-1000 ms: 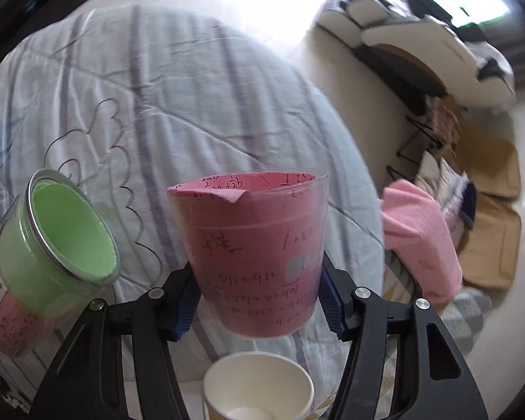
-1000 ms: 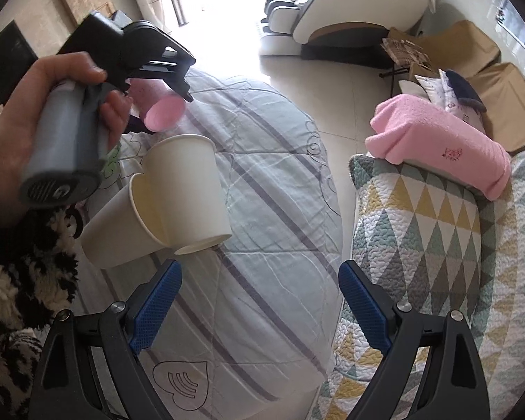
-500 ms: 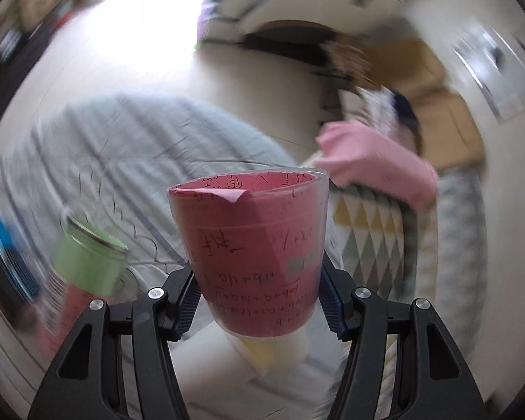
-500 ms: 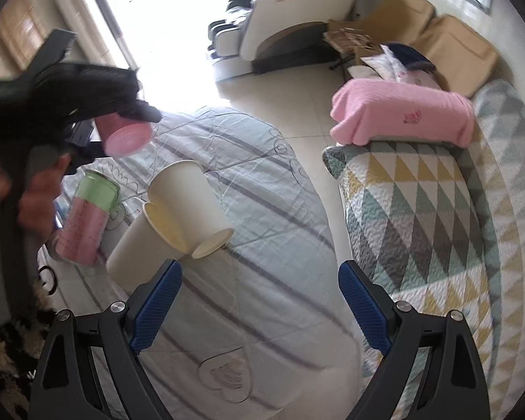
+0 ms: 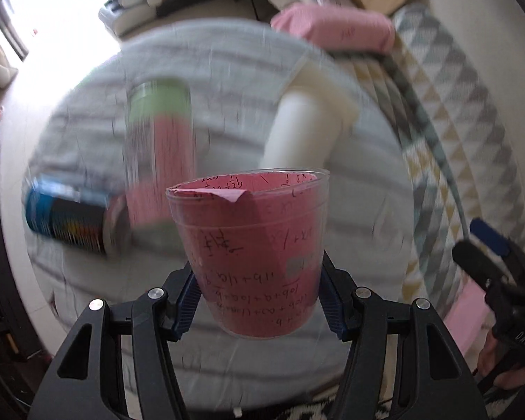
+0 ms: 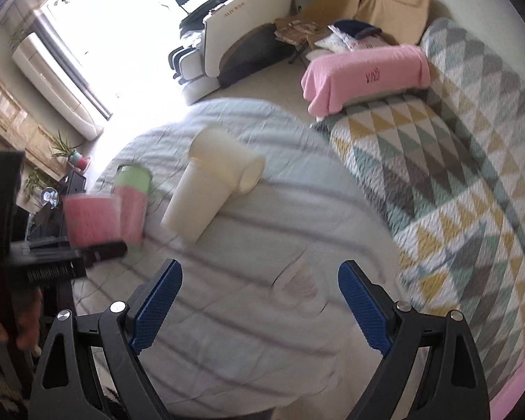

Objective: Flip cup upright

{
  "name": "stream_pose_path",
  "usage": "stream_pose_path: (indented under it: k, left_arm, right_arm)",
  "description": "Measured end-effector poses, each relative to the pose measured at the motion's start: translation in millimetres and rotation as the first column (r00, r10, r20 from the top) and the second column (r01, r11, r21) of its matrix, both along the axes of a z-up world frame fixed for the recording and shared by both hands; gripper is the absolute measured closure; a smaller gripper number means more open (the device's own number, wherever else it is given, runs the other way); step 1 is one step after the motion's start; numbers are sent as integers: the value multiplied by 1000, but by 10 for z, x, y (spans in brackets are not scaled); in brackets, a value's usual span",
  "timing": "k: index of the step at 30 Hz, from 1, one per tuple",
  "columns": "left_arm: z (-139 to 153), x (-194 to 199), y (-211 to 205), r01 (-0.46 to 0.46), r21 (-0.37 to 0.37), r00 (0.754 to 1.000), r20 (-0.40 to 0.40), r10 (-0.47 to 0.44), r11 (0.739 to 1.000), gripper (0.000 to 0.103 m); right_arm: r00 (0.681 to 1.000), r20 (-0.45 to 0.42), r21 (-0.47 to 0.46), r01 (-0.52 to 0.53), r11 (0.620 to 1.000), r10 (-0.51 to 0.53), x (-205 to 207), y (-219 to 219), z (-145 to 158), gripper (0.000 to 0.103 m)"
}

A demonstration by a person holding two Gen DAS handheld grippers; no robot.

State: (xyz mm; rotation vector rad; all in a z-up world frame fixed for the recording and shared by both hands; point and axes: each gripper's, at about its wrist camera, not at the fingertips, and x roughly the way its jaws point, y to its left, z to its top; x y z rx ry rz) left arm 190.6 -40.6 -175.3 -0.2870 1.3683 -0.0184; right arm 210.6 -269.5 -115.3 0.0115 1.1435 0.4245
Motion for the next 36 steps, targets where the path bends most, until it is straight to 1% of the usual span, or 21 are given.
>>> stream_pose_path:
  k: [4,6,8,10,12,14,15,16,19,21,24,29,31,33,35,36]
  left_arm:
    - [-263,-242,-49,53,-23,996,-72,-54,998,42]
    - [-397,-324,-91,79,-11,992,-93,-80,997,42]
    - [-529,-389,-118,98,13,988,-121,-96,995,42]
    - [-675,-448,-136,116,5,982,-150,-114,993,42]
    - [-756,-489,-158,127,19,978,-170,-121,992,42]
    - [-800,-507,-160,122,21,975,-188,-116,992,34]
    - [-799,-512,-154,106,15,976,-193,-101,994,24]
    - [-787,-519,-142,95,15,977,-192,-90,995,20]
    - [-699,-537,-127,98,31,981,-173,-91,995,16]
    - [-636,-551,-107,100,29,981,-167,-94,995,13]
    - [-504,-550,-76,100,13,983,-158,-97,995,12]
    - [-102,-713,230,90,19,992,-95,-88,996,9]
    - [18,-783,394,76,23,995,-69,-74,997,5]
    - [121,-849,568,59,31,997,-45,-57,998,3]
    - [185,-922,716,45,59,999,-28,-44,997,3]
    - [191,-929,709,42,68,999,-19,-41,997,3]
  right_arm:
    - [999,-41,7,28,1000,-28,-313,121,-127,11]
    - [997,-56,-7,46,999,-46,-431,167,-193,11]
    - [994,-78,2,74,997,-74,-525,185,-260,11]
    - [991,-96,1,98,995,-97,-599,188,-315,11]
    - [988,-109,0,111,994,-110,-683,192,-356,11]
    - [986,-115,-10,120,993,-120,-730,187,-374,11]
    - [985,-119,-11,124,992,-124,-742,181,-375,11]
    - [984,-123,-12,129,992,-129,-753,170,-374,11]
    - [981,-127,-12,149,989,-149,-788,145,-351,11]
    - [978,-129,-2,165,986,-163,-792,127,-340,11]
    - [976,-126,0,180,984,-179,-797,119,-307,11]
    - [979,-113,14,172,985,-169,-813,229,-219,11]
    - [980,-124,21,161,987,-157,-815,308,-231,11]
    - [981,-139,32,143,989,-138,-816,428,-256,11]
    - [981,-156,35,121,992,-114,-820,568,-297,11]
    - [981,-165,33,113,993,-106,-818,636,-319,11]
